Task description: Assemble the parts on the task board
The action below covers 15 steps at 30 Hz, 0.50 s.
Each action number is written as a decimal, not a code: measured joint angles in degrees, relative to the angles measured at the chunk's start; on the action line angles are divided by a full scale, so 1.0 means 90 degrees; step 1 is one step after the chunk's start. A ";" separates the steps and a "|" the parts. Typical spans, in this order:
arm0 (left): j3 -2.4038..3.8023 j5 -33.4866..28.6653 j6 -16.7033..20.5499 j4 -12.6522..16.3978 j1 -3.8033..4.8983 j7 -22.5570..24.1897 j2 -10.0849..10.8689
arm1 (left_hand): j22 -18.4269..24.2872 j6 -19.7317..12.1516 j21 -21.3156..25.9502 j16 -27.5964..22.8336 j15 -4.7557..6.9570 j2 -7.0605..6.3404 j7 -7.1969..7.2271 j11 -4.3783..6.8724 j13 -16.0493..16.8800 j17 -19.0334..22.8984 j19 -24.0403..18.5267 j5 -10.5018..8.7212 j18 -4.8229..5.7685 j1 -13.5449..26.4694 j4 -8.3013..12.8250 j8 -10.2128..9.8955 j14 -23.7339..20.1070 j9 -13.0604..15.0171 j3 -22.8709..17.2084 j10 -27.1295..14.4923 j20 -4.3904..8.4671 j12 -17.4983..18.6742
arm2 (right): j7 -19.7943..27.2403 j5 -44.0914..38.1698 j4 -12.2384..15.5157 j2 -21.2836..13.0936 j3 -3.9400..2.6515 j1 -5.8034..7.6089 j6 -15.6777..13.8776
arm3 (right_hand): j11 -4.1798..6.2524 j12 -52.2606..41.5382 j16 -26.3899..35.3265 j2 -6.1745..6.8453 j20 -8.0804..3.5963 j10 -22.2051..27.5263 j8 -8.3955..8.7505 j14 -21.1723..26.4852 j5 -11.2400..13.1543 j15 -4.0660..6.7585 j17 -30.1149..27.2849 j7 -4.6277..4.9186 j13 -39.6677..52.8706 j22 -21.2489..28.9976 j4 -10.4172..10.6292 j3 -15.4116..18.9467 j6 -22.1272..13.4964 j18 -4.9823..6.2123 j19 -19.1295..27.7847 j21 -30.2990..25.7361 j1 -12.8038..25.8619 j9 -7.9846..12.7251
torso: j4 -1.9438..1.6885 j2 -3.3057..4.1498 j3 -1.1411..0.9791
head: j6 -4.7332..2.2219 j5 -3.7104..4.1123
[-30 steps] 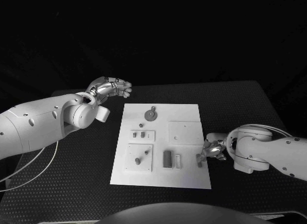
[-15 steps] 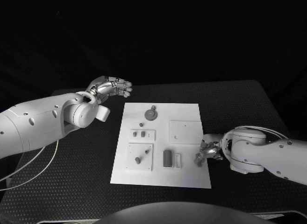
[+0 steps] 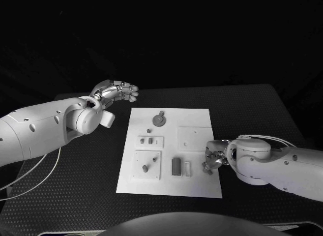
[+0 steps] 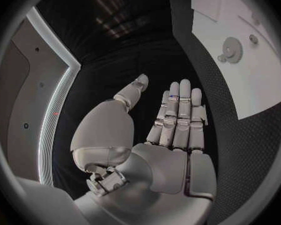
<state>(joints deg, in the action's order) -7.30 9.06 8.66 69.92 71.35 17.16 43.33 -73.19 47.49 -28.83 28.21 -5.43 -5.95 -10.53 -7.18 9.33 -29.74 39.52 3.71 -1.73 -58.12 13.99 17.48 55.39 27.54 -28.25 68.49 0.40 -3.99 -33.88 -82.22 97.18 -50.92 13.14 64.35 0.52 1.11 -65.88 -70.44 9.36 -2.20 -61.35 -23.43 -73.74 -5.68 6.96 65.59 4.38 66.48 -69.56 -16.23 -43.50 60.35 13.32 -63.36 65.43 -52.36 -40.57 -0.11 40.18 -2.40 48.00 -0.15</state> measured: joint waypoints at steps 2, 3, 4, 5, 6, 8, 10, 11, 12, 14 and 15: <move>0.0000 0.0000 -0.0001 0.0002 0.0000 -0.0001 0.0000 | 0.0000 0.0000 0.0000 0.0000 0.0000 0.0000 0.0000 0.0000 0.0000 0.0000 0.0000 0.0000 0.0000 0.0000 0.0000 0.0000 0.0000 0.0000 0.0000 0.0000 0.0000 0.0000 | 0.0002 -0.0075 0.0006 0.0012 0.0000 -0.0009 -0.0022 | 0.0000 0.0000 0.0000 -0.0027 0.0003 0.0000 0.0000 0.0010 -0.0024 0.0008 0.0000 0.0000 0.0000 0.0000 -0.0019 -0.0016 -0.0001 -0.0001 0.0015 0.0000 -0.0027 -0.0008 | 0.0001 0.0000 0.0002 | 0.0006 -0.0001; 0.0000 0.0000 -0.0002 0.0002 0.0000 -0.0002 0.0000 | 0.0000 0.0000 0.0000 0.0000 0.0000 0.0000 0.0000 0.0000 0.0000 -0.0003 0.0000 0.0000 0.0000 0.0000 0.0000 0.0000 0.0000 0.0000 0.0000 0.0000 0.0000 0.0000 | 0.0003 -0.0103 0.0010 0.0012 0.0002 -0.0012 -0.0030 | 0.0000 0.0001 0.0000 -0.0003 0.0003 0.0000 0.0000 0.0010 -0.0024 0.0008 0.0000 0.0000 0.0000 0.0000 -0.0027 -0.0024 -0.0001 -0.0001 0.0016 0.0001 -0.0052 -0.0010 | 0.0001 0.0000 0.0002 | 0.0008 -0.0002; 0.0000 0.0000 -0.0003 0.0003 0.0000 -0.0003 0.0000 | 0.0000 0.0000 0.0000 0.0000 0.0000 0.0000 0.0000 0.0000 0.0000 -0.0007 0.0000 0.0000 0.0000 0.0000 0.0000 0.0000 0.0000 0.0000 0.0000 0.0000 0.0000 0.0000 | 0.0006 -0.0131 0.0016 0.0012 0.0004 -0.0015 -0.0038 | 0.0000 0.0002 0.0000 -0.0003 0.0003 0.0000 0.0000 0.0010 -0.0024 0.0008 0.0000 0.0000 0.0000 0.0000 -0.0027 -0.0024 -0.0001 -0.0001 0.0016 0.0001 -0.0052 -0.0012 | 0.0001 0.0000 0.0002 | 0.0010 -0.0004; 0.0000 0.0000 -0.0004 0.0003 0.0000 -0.0004 0.0000 | 0.0000 0.0000 0.0000 0.0000 0.0000 0.0000 0.0000 0.0000 0.0000 -0.0007 0.0000 0.0000 0.0000 0.0000 0.0000 0.0000 0.0000 0.0000 0.0000 0.0000 0.0000 0.0000 | 0.0008 -0.0144 0.0018 0.0012 0.0006 -0.0016 -0.0041 | 0.0000 0.0006 0.0000 -0.0003 0.0003 0.0000 0.0000 0.0010 -0.0024 0.0008 0.0000 0.0000 0.0000 -0.0001 -0.0027 -0.0024 -0.0001 -0.0002 0.0016 0.0001 -0.0052 -0.0012 | 0.0001 0.0000 0.0002 | 0.0012 -0.0005; 0.0000 0.0000 -0.0004 0.0003 0.0000 -0.0004 0.0000 | 0.0000 0.0000 0.0000 0.0000 0.0000 0.0000 0.0000 0.0000 0.0000 -0.0007 0.0000 0.0000 0.0000 0.0000 0.0000 0.0000 0.0000 0.0000 0.0000 0.0000 0.0000 0.0000 | 0.0009 -0.0149 0.0019 0.0012 0.0006 -0.0017 -0.0043 | 0.0000 0.0006 0.0000 -0.0003 0.0003 0.0000 0.0000 0.0010 -0.0024 0.0008 0.0000 0.0000 0.0000 0.0000 -0.0027 -0.0024 -0.0001 -0.0002 0.0016 0.0001 -0.0052 -0.0012 | 0.0001 -0.0001 0.0002 | 0.0012 -0.0007; 0.0000 0.0000 -0.0005 0.0003 0.0000 -0.0006 0.0000 | 0.0001 0.0000 0.0000 0.0000 0.0000 0.0000 0.0000 0.0000 0.0000 -0.0007 0.0000 0.0000 0.0000 0.0000 0.0000 0.0000 0.0000 0.0000 0.0000 0.0000 0.0000 0.0000 | 0.0010 -0.0151 0.0022 0.0012 0.0007 -0.0017 -0.0045 | 0.0000 0.0006 0.0001 -0.0003 0.0010 0.0000 0.0000 0.0010 -0.0038 0.0008 0.0000 0.0000 0.0007 -0.0001 -0.0027 -0.0024 -0.0001 -0.0002 0.0023 0.0001 -0.0052 -0.0012 | 0.0000 -0.0002 0.0002 | 0.0013 -0.0008; 0.0000 0.0001 -0.0005 0.0003 0.0000 -0.0008 0.0000 | 0.0001 0.0000 0.0000 0.0000 0.0000 0.0000 0.0000 0.0000 0.0000 -0.0007 0.0000 0.0000 0.0000 0.0000 0.0000 0.0000 0.0000 0.0000 0.0000 0.0000 0.0000 0.0000 | 0.0010 -0.0144 0.0023 0.0012 0.0008 -0.0018 -0.0048 | 0.0000 0.0007 0.0000 -0.0003 0.0026 0.0000 0.0000 0.0011 -0.0161 0.0006 0.0000 0.0001 0.0014 0.0009 -0.0034 -0.0018 -0.0002 -0.0002 0.0038 0.0026 -0.0052 -0.0012 | 0.0001 -0.0002 0.0002 | 0.0013 -0.0008; 0.0000 0.0001 -0.0005 0.0003 0.0000 -0.0009 0.0000 | 0.0001 0.0000 0.0000 -0.0009 0.0000 0.0000 0.0000 0.0000 0.0000 -0.0009 0.0000 0.0000 0.0001 0.0000 0.0000 0.0000 0.0000 0.0000 0.0000 0.0000 0.0000 0.0000 | 0.0010 -0.0132 0.0024 0.0011 0.0008 -0.0018 -0.0052 | 0.0000 0.0007 0.0000 -0.0003 0.0026 0.0000 0.0000 0.0018 -0.0197 0.0000 0.0000 0.0001 0.0015 0.0010 -0.0034 -0.0017 -0.0002 -0.0003 0.0039 0.0026 -0.0052 -0.0012 | 0.0001 -0.0003 0.0002 | 0.0013 -0.0009; 0.0000 0.0001 -0.0006 0.0003 0.0000 -0.0009 0.0000 | 0.0000 0.0000 0.0000 -0.0024 0.0000 0.0000 0.0000 0.0000 0.0000 -0.0013 0.0000 0.0000 0.0000 0.0000 0.0000 0.0000 0.0000 0.0000 0.0000 0.0000 0.0000 0.0000 | 0.0010 -0.0114 0.0024 0.0009 0.0008 -0.0018 -0.0059 | 0.0000 0.0007 0.0000 -0.0003 0.0026 0.0000 0.0000 0.0019 -0.0278 -0.0001 0.0000 0.0001 0.0020 0.0014 -0.0034 -0.0017 -0.0002 -0.0003 0.0039 0.0026 -0.0052 -0.0012 | 0.0002 -0.0004 0.0001 | 0.0013 -0.0009; 0.0000 0.0001 -0.0006 0.0003 0.0000 -0.0011 0.0000 | -0.0005 0.0000 0.0000 -0.0024 0.0000 0.0000 0.0000 0.0000 0.0000 -0.0013 0.0000 0.0000 0.0000 0.0000 0.0000 0.0000 0.0000 0.0000 0.0000 0.0000 0.0000 0.0000 | 0.0010 -0.0048 0.0022 0.0003 0.0006 -0.0017 -0.0081 | -0.0001 0.0007 0.0000 -0.0066 0.0027 0.0000 0.0000 0.0020 -0.0524 -0.0002 0.0000 0.0002 0.0031 0.0030 -0.0030 -0.0020 -0.0003 -0.0003 0.0039 0.0026 0.0012 -0.0012 | 0.0002 -0.0004 -0.0001 | 0.0015 -0.0013; 0.0000 0.0001 -0.0007 0.0004 0.0000 -0.0012 -0.0001 | -0.0006 0.0000 0.0000 -0.0024 0.0000 0.0000 0.0000 0.0000 0.0001 -0.0013 0.0000 0.0000 0.0000 0.0000 0.0000 0.0000 0.0000 0.0000 0.0000 0.0000 0.0000 0.0000 | 0.0010 -0.0008 0.0020 0.0002 0.0005 -0.0016 -0.0094 | -0.0001 0.0007 0.0001 -0.0093 0.0027 0.0001 0.0000 0.0020 -0.0616 -0.0002 0.0000 0.0002 0.0032 0.0036 -0.0017 -0.0034 -0.0003 -0.0003 0.0040 0.0026 0.0039 -0.0012 | 0.0004 -0.0004 -0.0001 | 0.0017 -0.0015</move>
<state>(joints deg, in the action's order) -7.30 9.07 8.60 69.95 71.35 17.06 43.33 -73.24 47.49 -28.83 27.99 -5.43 -5.95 -10.53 -7.18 9.34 -29.86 39.52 3.71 -1.73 -58.12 13.99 17.48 55.39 27.54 -28.24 68.49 0.40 -3.99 -33.79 -82.30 97.36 -50.91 13.19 64.20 -0.33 1.10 -65.81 -70.44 8.52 -1.95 -61.35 -23.42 -73.56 -11.22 6.94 65.59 4.40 66.77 -69.23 -16.38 -43.80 60.33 13.30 -63.01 65.67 -52.01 -40.67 -0.07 40.14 -2.41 48.15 -0.28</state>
